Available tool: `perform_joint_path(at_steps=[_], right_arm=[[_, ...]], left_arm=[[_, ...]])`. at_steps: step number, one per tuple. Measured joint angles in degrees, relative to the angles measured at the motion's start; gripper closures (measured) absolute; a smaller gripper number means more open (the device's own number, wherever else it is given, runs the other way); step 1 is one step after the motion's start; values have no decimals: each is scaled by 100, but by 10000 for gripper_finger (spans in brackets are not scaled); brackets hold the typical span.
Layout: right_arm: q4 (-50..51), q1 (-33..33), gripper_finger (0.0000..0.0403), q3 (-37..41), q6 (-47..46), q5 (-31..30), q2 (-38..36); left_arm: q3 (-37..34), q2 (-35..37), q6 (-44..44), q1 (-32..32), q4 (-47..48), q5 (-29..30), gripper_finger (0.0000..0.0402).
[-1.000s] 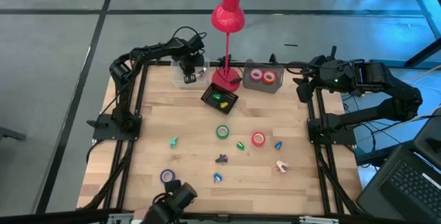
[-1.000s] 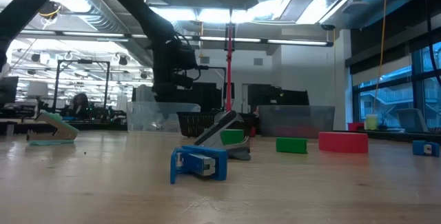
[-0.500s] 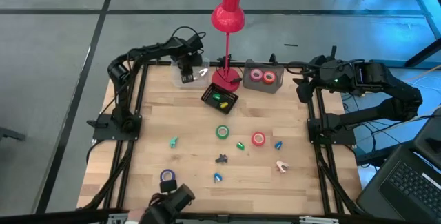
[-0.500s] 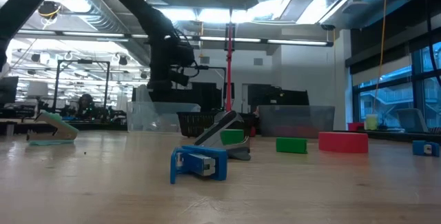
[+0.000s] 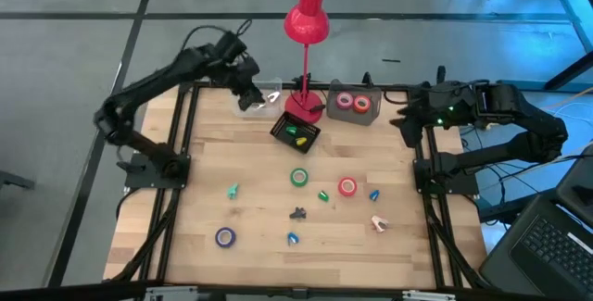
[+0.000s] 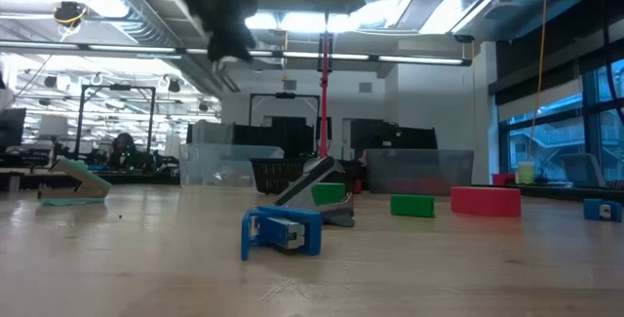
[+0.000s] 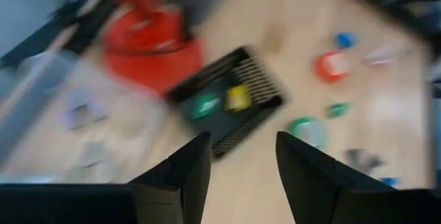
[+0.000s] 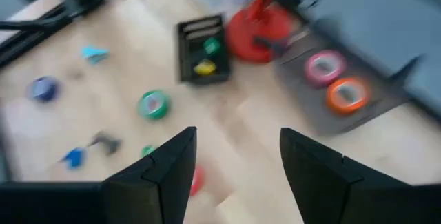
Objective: Pick and place Stapler, Stapler remover, tape
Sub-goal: Put the red tape into the gray bin
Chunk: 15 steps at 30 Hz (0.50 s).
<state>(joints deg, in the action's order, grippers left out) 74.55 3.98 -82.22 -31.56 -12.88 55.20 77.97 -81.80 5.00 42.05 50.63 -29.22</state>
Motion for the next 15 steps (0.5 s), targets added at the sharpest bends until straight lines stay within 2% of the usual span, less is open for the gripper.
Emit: perform_joint_path(at_steps=[4,8,12,15], right_arm=[[-114,-156,193,290,-522,707,72],[-601,-516,193,1026,-943,1258,189],[-1205,-807,193,1899,-1195,1440,336],[-1636,-877,193,2491,-1337,1424,491]], left_arm=[[-767,785,-664,-875,-709,45,244],[-1687,1355,-1614,-1896,-2015,84,246],[-2327,1636,-2274,-2577,-3406,118,246],[-2452,1639,-2429,-2798,-3839,152,245]])
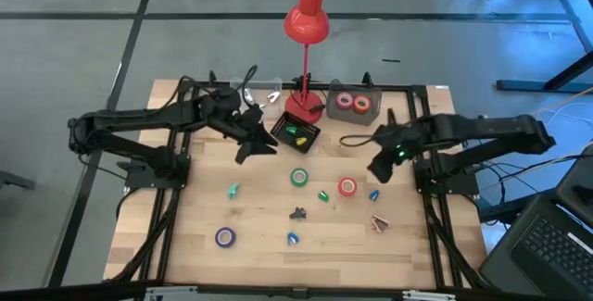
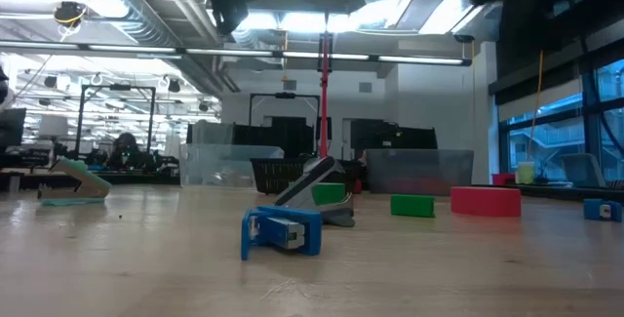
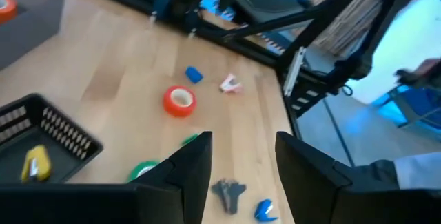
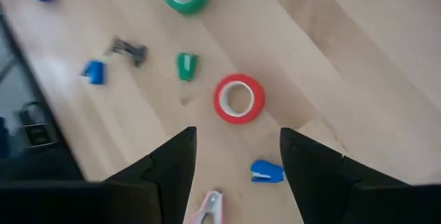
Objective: Pick and place Stapler, Stapler remover, tape
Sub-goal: Put the red tape into the gray bin
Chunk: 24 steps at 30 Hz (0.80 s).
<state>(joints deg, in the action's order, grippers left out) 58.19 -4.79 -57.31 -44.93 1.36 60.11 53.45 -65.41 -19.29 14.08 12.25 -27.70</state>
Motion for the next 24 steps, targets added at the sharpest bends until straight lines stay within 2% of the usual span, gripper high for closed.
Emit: perform_joint_path(at_steps=[8,18,24], right_arm=[[-894,-1,193,999,-265,32,693],[-1934,-3,193,1264,-112,139,1844],[-2327,-3,193,1266,47,139,2562]], left_arm=[[-2,-26,-2,-21,-201,349,246],[-2,-26,2,1,-218,997,249],[-2,-26,93,1,-221,1012,245]])
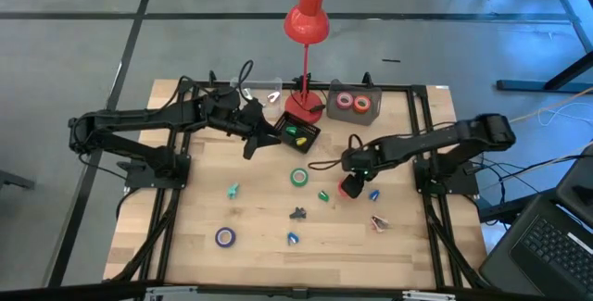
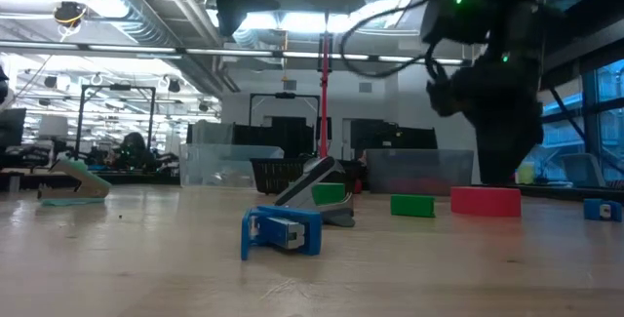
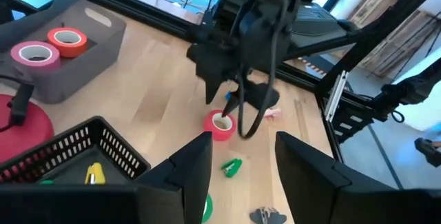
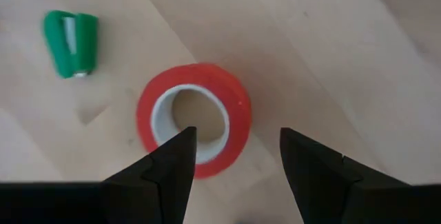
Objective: Pick and place Stapler, Stapler remover, tape
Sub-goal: Put the red tape into the gray bin
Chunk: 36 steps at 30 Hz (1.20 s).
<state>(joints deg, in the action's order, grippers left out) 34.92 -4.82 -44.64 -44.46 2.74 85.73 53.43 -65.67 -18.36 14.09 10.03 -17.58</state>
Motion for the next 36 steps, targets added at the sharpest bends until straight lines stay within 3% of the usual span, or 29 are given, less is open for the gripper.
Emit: perform_joint_path(at_steps=[8,10,14,18,23,26,29,36], right_arm=[[-170,2,213,-13,126,-11,590],[-123,4,248,-22,127,-21,588],[-124,-2,364,-78,310,239,364],[227,4,366,-308,322,263,-136],[1901,178,366,-1222,642,-579,-938],[2674,621,366,-1874,1076,-1322,-1290],[3055,1292,366,-2451,1777,-1650,-1445],[2921,3224,366,-3223,3665,-1024,-1181]], left_arm=[[0,0,3,0,1,0,245],[0,0,5,0,-1,9,245],[2,0,6,0,1,212,245],[2,0,135,0,2,317,245],[3,0,214,0,1,394,245],[4,0,220,2,1,685,245],[4,0,296,1,0,990,245],[4,0,414,0,-187,1300,245]])
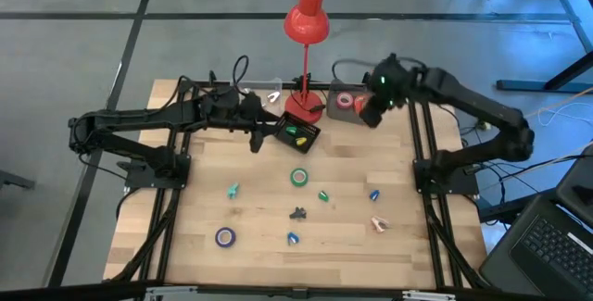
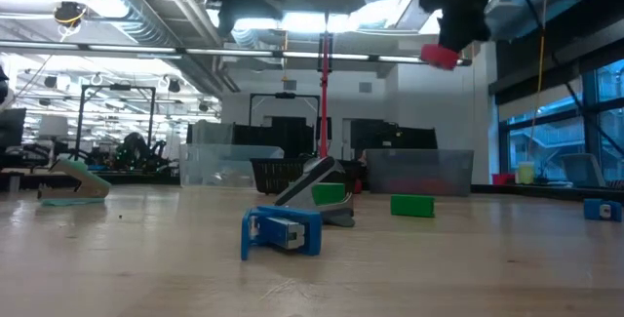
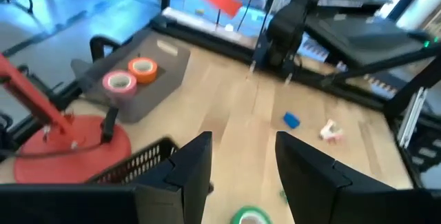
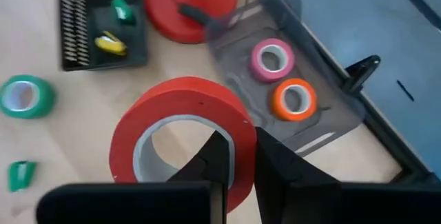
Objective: Pick and place Stapler, Stapler remover, tape
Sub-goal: Put the red tape into the gray bin
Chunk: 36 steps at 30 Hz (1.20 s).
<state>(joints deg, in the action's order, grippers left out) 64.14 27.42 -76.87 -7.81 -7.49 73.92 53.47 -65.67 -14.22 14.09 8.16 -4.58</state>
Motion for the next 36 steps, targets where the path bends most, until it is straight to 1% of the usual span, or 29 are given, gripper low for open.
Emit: perform_joint_path(at_steps=[4,7,10,14,17,21,26,31,36], right_arm=[[-71,890,366,-87,708,412,521],[-182,1255,366,-86,1181,434,1026],[-388,1452,366,-86,1553,460,1526],[-908,1566,366,-86,1855,403,2096],[-1243,1590,366,-86,2038,126,2471],[-1513,1596,366,-86,2177,36,2896],[-1625,1597,366,-84,2201,-45,3331],[-1621,1598,366,-82,2193,-42,3556],[-1413,1598,366,-84,2174,183,3720]], left_arm=[[4,0,-23,0,-251,1,245],[4,0,-90,0,-375,3,245],[4,0,-65,0,-373,7,245],[4,0,-97,0,-373,9,245],[4,0,-110,0,-371,9,245],[4,0,-160,0,-369,9,245],[4,0,-168,0,-369,9,245],[4,0,-168,0,-367,7,245],[4,0,-165,0,-365,-4,245]])
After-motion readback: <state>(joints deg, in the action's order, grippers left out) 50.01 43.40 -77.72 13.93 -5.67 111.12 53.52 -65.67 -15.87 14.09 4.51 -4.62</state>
